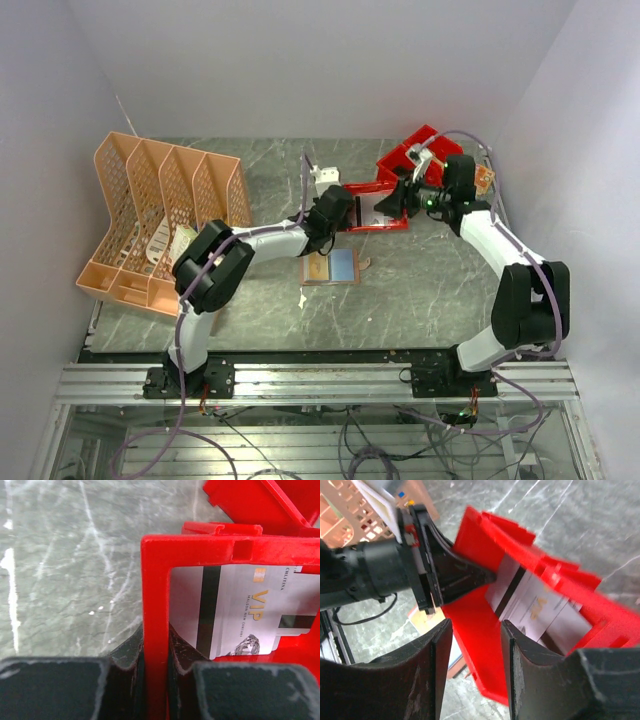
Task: Put the credit cards into the card holder
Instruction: Place the storage box at the center of the board.
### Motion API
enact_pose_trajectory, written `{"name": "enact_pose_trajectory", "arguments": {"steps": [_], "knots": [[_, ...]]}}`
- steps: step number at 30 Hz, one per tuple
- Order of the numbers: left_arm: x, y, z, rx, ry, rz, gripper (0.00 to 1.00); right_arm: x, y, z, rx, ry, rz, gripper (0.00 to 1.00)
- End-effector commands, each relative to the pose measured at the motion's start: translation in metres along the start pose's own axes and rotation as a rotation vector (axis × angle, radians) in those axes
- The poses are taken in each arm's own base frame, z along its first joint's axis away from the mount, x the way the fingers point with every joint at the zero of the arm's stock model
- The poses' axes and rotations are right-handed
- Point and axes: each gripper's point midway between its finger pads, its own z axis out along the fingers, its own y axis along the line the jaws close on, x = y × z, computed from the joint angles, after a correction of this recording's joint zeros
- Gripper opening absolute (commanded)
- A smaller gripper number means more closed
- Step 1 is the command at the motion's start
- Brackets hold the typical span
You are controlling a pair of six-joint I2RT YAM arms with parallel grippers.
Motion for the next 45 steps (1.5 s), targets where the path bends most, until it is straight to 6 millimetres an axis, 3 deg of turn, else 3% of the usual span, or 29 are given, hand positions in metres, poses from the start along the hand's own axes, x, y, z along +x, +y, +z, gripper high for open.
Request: {"name": "enact_pose_trajectory", "arguments": {"steps": [1,3,7,13,20,25,29,32,36,39,41,45], "knots": [[-0.062,-0.003,-0.015,-0.167,-0.265,-0.040,0.07,-0.004,0.011,-0.005,-0.041,-0.110,-0.077,0.44],[-0.057,-0.001,-0.015,-0.188,-0.271,-0.046,0.07,0.003,0.017,-0.008,-0.061,-0.110,-0.105,0.45],[-0.049,-0.008,-0.017,-0.189,-0.292,-0.037,0.07,0.027,0.003,0.003,-0.033,-0.106,-0.066,0.47],[-0.038,-0.023,-0.016,-0.155,-0.276,-0.037,0.07,0.023,-0.017,0.015,0.051,-0.179,-0.037,0.66],[-0.024,-0.034,-0.012,-0.120,-0.216,-0.057,0.07,0.027,-0.043,0.027,0.194,-0.148,0.080,0.64],[-0.020,-0.047,-0.012,-0.074,-0.178,-0.067,0.07,0.043,-0.044,0.042,0.243,-0.097,0.138,0.61],[-0.017,-0.054,-0.014,-0.067,-0.142,-0.060,0.07,0.041,-0.046,0.045,0.304,-0.076,0.139,0.54],[-0.015,-0.046,-0.010,-0.111,-0.087,-0.016,0.07,0.026,-0.038,0.032,0.277,-0.076,0.061,0.54],[-0.010,-0.013,0.009,-0.133,0.040,0.091,0.07,0.004,-0.016,-0.001,0.109,-0.065,-0.064,0.57],[-0.013,0.016,0.023,-0.099,0.156,0.258,0.07,-0.004,-0.004,-0.025,0.008,-0.089,-0.123,0.58],[-0.017,0.024,0.027,-0.049,0.221,0.423,0.07,-0.009,-0.002,-0.037,-0.022,-0.112,-0.144,0.58],[-0.022,0.049,0.030,-0.032,0.362,0.723,0.07,-0.003,-0.006,-0.038,-0.041,-0.107,-0.127,0.58]]}}
